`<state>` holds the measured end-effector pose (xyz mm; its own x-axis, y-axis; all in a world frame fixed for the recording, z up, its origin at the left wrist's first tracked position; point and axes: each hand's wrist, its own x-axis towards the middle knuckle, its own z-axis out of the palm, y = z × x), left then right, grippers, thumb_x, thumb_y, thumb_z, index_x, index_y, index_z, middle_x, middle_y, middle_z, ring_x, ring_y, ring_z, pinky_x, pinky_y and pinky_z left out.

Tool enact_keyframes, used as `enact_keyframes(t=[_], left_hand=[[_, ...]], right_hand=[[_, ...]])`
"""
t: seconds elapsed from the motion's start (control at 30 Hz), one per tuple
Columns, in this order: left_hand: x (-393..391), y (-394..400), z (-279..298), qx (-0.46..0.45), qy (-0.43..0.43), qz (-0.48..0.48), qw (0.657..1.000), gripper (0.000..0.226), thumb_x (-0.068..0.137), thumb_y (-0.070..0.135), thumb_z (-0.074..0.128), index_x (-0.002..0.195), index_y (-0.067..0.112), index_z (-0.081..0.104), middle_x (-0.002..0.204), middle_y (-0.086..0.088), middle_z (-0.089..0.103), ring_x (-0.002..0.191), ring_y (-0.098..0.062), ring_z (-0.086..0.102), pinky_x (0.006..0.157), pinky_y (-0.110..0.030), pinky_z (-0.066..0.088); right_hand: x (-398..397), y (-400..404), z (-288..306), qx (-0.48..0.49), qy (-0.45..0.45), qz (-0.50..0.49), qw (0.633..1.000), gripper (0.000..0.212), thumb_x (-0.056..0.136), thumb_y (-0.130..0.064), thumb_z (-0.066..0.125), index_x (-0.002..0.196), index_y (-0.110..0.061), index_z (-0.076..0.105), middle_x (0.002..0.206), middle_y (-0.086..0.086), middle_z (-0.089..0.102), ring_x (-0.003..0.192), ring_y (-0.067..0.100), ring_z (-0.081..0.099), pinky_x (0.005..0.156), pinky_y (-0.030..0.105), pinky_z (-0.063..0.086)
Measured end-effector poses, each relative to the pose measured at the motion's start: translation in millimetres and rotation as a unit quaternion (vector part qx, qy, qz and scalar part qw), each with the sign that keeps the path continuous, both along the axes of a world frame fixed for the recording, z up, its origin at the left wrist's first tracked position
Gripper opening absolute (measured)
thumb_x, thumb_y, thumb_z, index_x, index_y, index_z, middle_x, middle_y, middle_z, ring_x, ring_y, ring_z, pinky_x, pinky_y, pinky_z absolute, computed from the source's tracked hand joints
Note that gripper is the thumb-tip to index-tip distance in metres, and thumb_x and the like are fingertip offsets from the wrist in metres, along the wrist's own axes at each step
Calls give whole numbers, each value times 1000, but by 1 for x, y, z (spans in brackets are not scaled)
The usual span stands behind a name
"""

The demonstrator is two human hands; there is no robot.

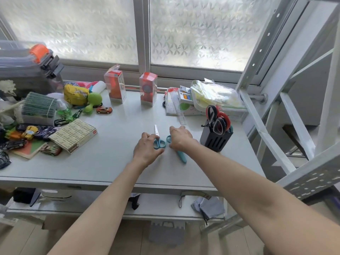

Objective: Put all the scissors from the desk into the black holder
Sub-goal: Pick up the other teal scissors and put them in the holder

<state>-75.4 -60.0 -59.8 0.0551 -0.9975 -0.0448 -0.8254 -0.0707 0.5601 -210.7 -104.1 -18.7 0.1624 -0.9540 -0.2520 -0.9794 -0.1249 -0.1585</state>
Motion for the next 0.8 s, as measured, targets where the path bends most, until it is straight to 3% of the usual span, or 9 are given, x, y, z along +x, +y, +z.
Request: enact_keyframes(t=[0.1, 0.17, 0.27, 0.33, 0.43, 0.5, 0.63, 0.73, 0.8], left_hand=[[-7, 4, 2, -27, -20, 25, 999, 48, 83, 35, 68, 125, 14, 59, 123, -8, 46, 110, -26, 57, 93, -34, 47], [-17, 8, 3, -69, -24, 40, 997, 46, 84, 32, 68, 123, 11, 59, 123, -9, 45, 112, -27, 55, 92, -35, 48], [-45, 14, 5, -100, 35, -3, 994, 47, 84, 31, 69, 126, 13, 58, 127, -8, 45, 110, -27, 58, 92, -35, 49], [-68, 15, 9, -93, 79, -48, 991, 51, 85, 32, 70, 131, 15, 56, 130, -7, 46, 100, -26, 62, 93, -33, 49], [-100, 13, 21, -82, 112, -105, 985, 65, 85, 32, 71, 142, 16, 46, 134, -6, 47, 78, -17, 61, 88, -26, 47], [-119, 9, 27, -71, 146, -113, 980, 75, 83, 33, 73, 147, 15, 39, 138, -6, 46, 82, -18, 64, 88, -27, 48], [-144, -3, 33, -65, 198, -80, 975, 89, 77, 31, 79, 148, 12, 30, 146, -8, 45, 128, -27, 51, 107, -44, 44], [-152, -14, 38, -78, 222, -60, 970, 91, 71, 27, 82, 145, 13, 31, 140, -8, 52, 128, -26, 50, 105, -43, 45], [-152, -21, 41, -73, 220, -68, 971, 95, 69, 27, 83, 147, 16, 29, 140, -6, 53, 127, -25, 51, 104, -42, 45]], right_hand=[[-13, 22, 0, -2, 20, 0, 1000, 42, 87, -11, 58, 126, -7, 43, 125, 20, 42, 107, 37, 56, 83, 34, 45], [-25, 39, 0, -20, 2, -9, 1000, 37, 86, -8, 59, 120, -8, 44, 119, 19, 44, 101, 38, 58, 75, 35, 42], [-51, 66, -4, -63, -59, -21, 996, 32, 85, -9, 60, 112, -9, 42, 106, 15, 48, 81, 31, 52, 63, 32, 37], [-73, 84, -9, -84, -111, -43, 989, 30, 84, -9, 59, 110, -10, 43, 93, 10, 49, 74, 27, 49, 56, 30, 33], [-111, 107, -4, -131, -184, -112, 968, 30, 84, -6, 59, 111, -12, 47, 85, 6, 56, 74, 24, 51, 63, 29, 36], [-136, 117, 9, -200, -231, -166, 938, 26, 88, -6, 61, 110, -13, 50, 84, 5, 63, 70, 21, 56, 61, 28, 40], [-170, 114, 55, -392, -358, -231, 815, 24, 91, -18, 67, 108, -14, 52, 85, -6, 64, 75, 12, 67, 69, 26, 58], [-180, 87, 84, -458, -445, -223, 737, 26, 92, -22, 65, 115, -15, 56, 89, -18, 61, 83, 8, 68, 78, 22, 58], [-179, 69, 97, -478, -460, -216, 716, 23, 91, -21, 67, 111, -12, 61, 93, -12, 63, 85, 7, 68, 79, 19, 58]])
